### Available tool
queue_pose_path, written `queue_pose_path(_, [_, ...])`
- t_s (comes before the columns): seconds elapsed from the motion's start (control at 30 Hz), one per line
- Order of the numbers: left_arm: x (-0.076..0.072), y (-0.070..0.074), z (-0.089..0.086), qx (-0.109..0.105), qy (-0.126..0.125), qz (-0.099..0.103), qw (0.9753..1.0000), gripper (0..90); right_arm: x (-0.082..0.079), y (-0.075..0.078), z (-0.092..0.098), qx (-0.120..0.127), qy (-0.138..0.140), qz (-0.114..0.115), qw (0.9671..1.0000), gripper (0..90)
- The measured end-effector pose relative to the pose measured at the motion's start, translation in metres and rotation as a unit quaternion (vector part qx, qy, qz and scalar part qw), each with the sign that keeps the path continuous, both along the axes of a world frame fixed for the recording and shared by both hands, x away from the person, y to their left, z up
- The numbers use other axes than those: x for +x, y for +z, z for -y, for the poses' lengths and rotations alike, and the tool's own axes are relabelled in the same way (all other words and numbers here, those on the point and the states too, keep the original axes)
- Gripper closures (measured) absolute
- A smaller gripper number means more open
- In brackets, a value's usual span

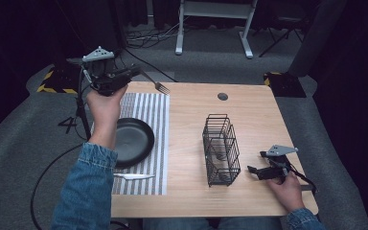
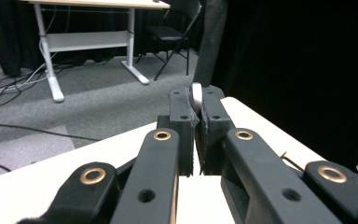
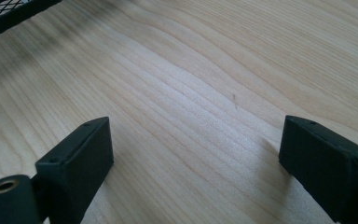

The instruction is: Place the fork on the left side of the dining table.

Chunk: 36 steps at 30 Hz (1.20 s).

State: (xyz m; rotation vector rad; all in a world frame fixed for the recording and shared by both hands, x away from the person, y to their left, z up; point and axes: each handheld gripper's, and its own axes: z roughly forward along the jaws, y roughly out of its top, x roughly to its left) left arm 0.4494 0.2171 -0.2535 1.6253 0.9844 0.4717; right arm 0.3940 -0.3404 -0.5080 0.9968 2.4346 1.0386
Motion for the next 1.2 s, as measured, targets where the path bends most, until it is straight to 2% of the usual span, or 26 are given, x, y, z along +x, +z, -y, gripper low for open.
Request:
queue_pose_path(0.2, [0.017,-0.009,-0.012,-0.009,0.02,-0.008,0.9997,86.4,0.0,0.0,0.0,0.0,0.0,0.0,1.0,9.8])
queue_pose_path(0.33, [0.028,-0.014,-0.017,-0.015,0.024,-0.016,0.9995,86.4,0.0,0.0,0.0,0.0,0.0,0.0,1.0,9.8])
queue_pose_path(0.5, [0.04,-0.021,-0.02,-0.007,0.03,-0.026,0.9992,86.4,0.0,0.0,0.0,0.0,0.0,0.0,1.0,9.9])
queue_pose_path(0.73, [0.053,-0.039,-0.021,-0.006,0.036,-0.05,0.9981,86.4,0.0,0.0,0.0,0.0,0.0,0.0,1.0,9.8])
queue_pose_path(0.9, [0.063,-0.051,-0.021,0.002,0.043,-0.071,0.9965,86.4,0.0,0.0,0.0,0.0,0.0,0.0,1.0,9.8])
queue_pose_path(1.2, [0.073,-0.08,-0.03,0.005,0.061,-0.111,0.992,86.4,0.0,0.0,0.0,0.0,0.0,0.0,1.0,9.8])
